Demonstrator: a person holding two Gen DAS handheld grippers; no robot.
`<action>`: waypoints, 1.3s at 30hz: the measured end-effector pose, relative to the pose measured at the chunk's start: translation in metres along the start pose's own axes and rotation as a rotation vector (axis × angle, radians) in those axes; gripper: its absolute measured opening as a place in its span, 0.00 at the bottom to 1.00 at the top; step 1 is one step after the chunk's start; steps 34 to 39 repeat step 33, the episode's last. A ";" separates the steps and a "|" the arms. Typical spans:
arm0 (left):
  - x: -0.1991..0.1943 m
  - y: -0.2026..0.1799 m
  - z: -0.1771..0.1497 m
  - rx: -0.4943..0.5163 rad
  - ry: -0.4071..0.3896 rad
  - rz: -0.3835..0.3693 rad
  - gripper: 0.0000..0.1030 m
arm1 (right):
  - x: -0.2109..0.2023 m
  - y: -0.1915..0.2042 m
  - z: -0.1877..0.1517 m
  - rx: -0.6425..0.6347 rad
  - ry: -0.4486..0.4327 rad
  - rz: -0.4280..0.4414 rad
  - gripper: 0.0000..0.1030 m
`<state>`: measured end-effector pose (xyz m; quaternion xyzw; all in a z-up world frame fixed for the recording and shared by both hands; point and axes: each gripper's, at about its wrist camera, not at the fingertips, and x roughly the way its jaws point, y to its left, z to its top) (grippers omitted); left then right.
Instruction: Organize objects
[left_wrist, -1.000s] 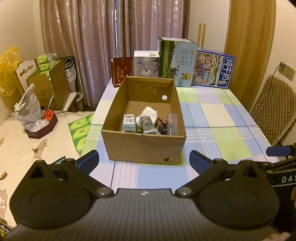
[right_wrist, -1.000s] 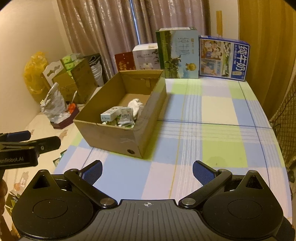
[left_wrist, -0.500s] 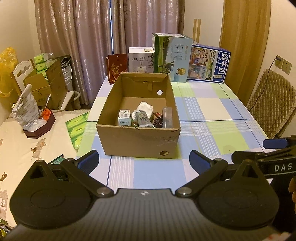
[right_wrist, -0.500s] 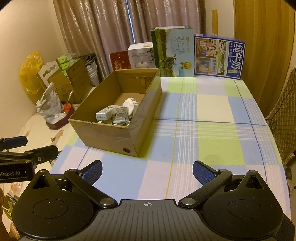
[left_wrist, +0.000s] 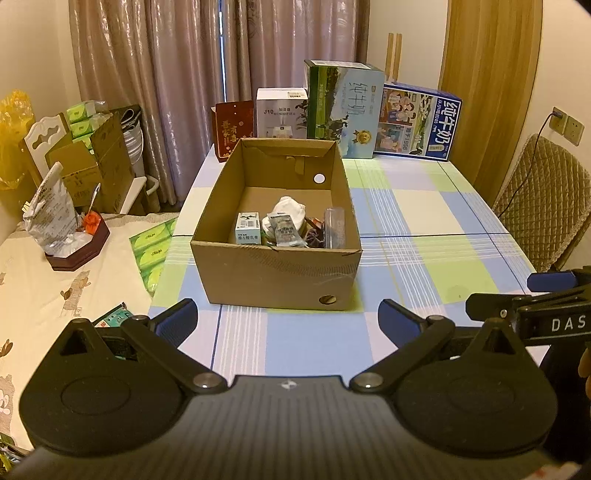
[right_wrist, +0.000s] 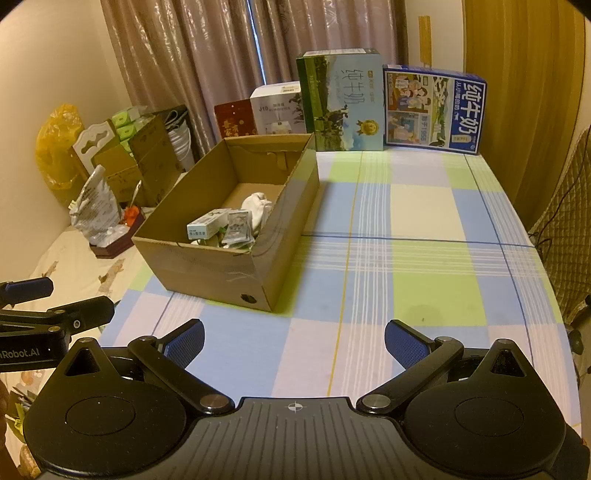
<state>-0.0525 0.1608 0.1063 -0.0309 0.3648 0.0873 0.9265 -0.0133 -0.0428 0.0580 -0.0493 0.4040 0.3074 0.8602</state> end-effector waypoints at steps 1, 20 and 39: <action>0.000 0.000 0.000 0.001 0.001 0.000 0.99 | 0.000 0.000 0.000 0.000 0.001 0.001 0.98; 0.003 -0.002 0.001 0.000 0.004 -0.006 0.99 | 0.001 0.000 0.000 0.002 0.003 -0.001 0.98; 0.007 0.001 0.000 -0.020 0.001 -0.032 0.99 | 0.002 -0.001 0.000 0.005 0.000 -0.003 0.98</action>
